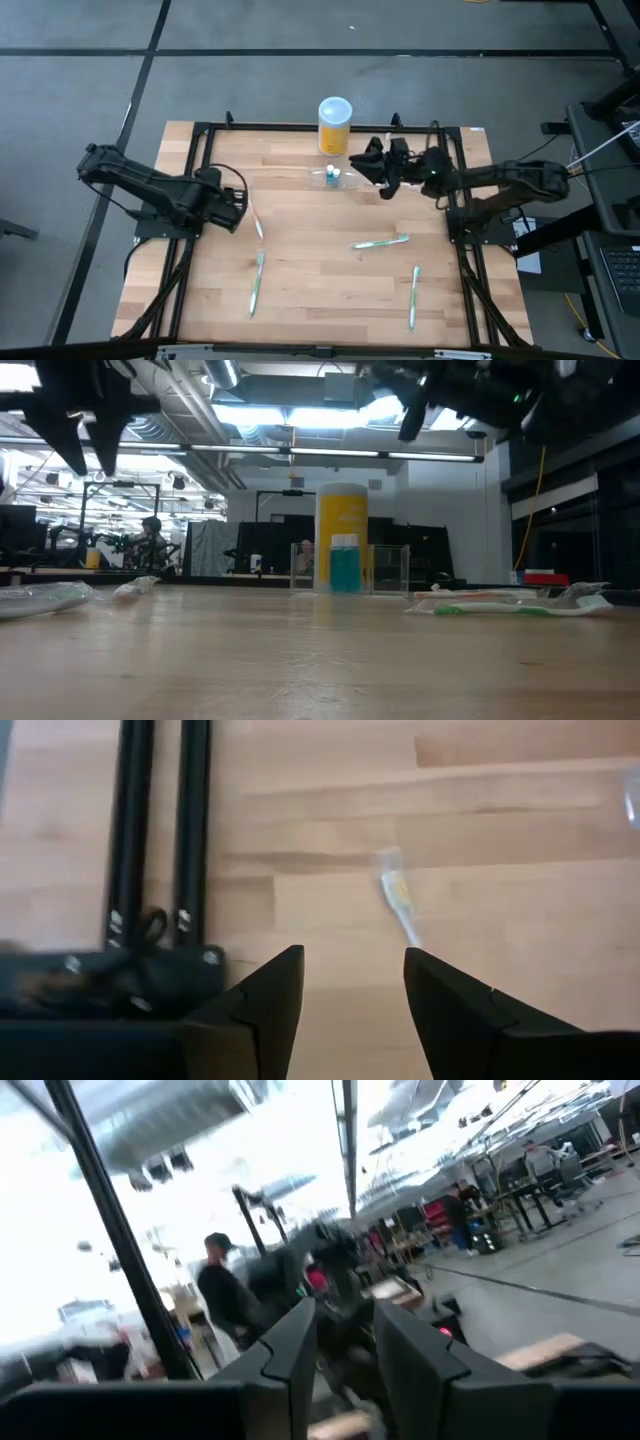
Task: Pick & Place toothbrushing station
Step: Put the bottom left orange toothbrush into the transparent organizer
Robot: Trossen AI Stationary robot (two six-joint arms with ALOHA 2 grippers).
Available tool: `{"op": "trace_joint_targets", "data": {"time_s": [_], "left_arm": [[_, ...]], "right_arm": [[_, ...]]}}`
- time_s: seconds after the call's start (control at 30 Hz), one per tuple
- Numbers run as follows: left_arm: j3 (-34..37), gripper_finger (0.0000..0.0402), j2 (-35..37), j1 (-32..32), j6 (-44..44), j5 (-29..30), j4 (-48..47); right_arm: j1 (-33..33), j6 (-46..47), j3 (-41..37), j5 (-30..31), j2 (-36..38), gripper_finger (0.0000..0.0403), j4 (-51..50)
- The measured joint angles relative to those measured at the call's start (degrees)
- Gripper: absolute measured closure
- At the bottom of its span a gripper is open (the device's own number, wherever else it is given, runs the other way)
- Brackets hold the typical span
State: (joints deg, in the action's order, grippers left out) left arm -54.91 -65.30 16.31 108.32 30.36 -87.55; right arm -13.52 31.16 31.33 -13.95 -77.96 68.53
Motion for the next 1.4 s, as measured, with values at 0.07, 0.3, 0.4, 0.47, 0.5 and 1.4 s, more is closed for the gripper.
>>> {"op": "trace_joint_targets", "data": {"time_s": [0.07,0.3,0.4,0.47,0.5,1.4], "left_arm": [[1.09,0.0223,-1.69,-2.37,0.34,0.37,3.57],[9.59,0.0189,-4.5,-18.31,-14.38,-8.06,20.22],[13.35,0.0175,-4.24,-23.44,-20.3,-10.91,27.36],[14.78,0.0169,-4.15,-26.06,-23.2,-11.33,31.15],[15.36,0.0167,-4.17,-27.27,-24.41,-11.77,32.56],[16.11,0.0169,-20.66,-37.94,-34.11,-17.24,48.63]], "right_arm": [[2.09,2.4,0.0,2.57,2.06,0.0298,-0.69],[11.5,5.55,0.0,6.59,7.54,0.0298,3.96],[15.71,2.41,0.04,9.4,9.89,0.0298,9.83],[18.24,-0.1,0.04,11.46,11.72,0.0298,10.55],[19.42,-1.41,0.04,12.3,12.62,0.0298,10.51],[34.91,-20.09,0.04,24.1,18.46,0.0298,12.87]]}}
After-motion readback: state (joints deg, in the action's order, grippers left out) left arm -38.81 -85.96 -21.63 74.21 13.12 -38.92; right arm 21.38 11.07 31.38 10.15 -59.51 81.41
